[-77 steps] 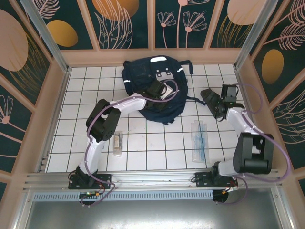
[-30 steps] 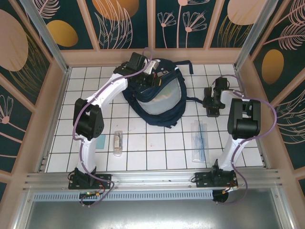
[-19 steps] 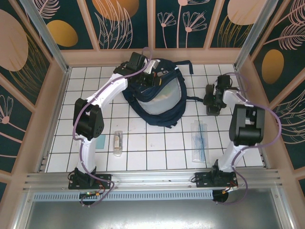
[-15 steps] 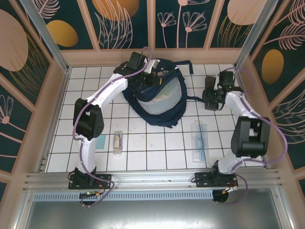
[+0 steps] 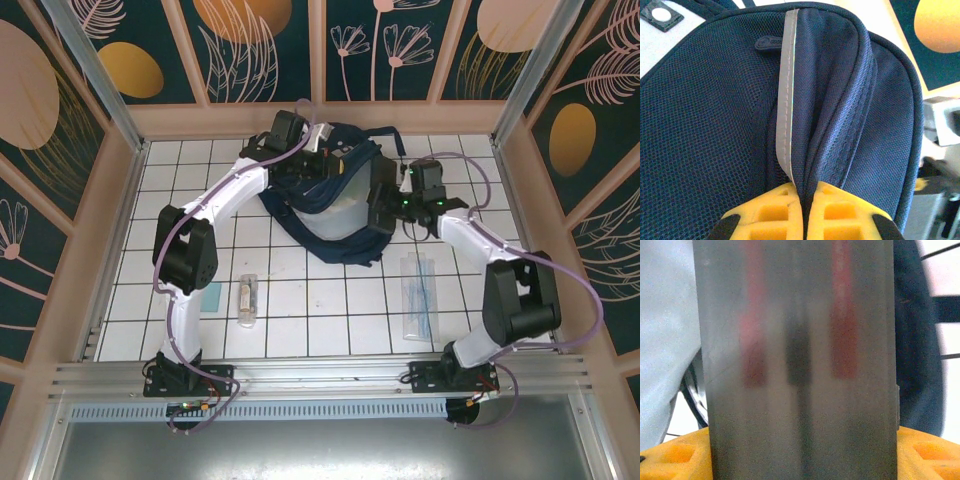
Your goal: Pack books, pencil case, and school supplies into a backpack
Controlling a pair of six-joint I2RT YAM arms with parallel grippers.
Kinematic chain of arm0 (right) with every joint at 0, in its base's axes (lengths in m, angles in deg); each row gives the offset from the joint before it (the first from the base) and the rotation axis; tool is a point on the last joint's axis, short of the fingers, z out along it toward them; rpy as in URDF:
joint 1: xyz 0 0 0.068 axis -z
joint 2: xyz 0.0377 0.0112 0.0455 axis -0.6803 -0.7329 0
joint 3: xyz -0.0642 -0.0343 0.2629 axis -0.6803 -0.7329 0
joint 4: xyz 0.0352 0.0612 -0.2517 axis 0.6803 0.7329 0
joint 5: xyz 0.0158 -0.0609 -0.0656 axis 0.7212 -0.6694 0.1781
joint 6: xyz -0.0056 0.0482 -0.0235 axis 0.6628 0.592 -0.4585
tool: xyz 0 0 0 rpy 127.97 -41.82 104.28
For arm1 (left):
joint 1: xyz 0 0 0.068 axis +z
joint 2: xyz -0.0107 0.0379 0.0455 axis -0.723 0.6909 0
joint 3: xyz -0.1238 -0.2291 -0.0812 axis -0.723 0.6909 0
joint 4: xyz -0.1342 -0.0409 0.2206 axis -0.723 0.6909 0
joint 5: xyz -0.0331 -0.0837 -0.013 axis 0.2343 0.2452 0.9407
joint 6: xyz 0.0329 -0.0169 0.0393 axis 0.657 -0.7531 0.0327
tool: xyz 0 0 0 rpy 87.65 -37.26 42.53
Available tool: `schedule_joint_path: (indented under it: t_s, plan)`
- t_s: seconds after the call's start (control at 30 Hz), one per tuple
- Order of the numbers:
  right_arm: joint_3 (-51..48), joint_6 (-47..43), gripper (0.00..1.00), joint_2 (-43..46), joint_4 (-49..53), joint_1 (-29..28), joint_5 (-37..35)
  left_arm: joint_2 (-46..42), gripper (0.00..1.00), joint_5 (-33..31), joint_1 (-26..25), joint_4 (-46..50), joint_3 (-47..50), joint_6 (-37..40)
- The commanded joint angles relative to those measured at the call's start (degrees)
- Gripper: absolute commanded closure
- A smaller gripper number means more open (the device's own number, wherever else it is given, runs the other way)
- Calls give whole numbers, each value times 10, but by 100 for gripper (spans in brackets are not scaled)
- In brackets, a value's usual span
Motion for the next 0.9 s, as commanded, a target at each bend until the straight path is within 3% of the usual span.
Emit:
schedule_joint_path:
  t_s: [0.0,0.4,0.53,0.77,0.8,0.87]
  plan:
    - [7,109,53,-44,-123,-34,20,-52,100,32,3,-96,9,-31]
    - [145,226,49,-216,-141,-96,-90,-99,100,59,2,-186,77,-94]
    - [208,267,43,-279,-155,-101,-97,-110,100,72,1,-198,85,-111]
    - [265,331,43,-339,-203,-118,-86,-119,100,72,2,-197,80,-115]
    - [274,335,41,-344,-199,-121,-84,-118,100,73,2,-196,74,-115]
    - [282,335,20,-353,-203,-127,-60,-112,100,72,2,-187,57,-112]
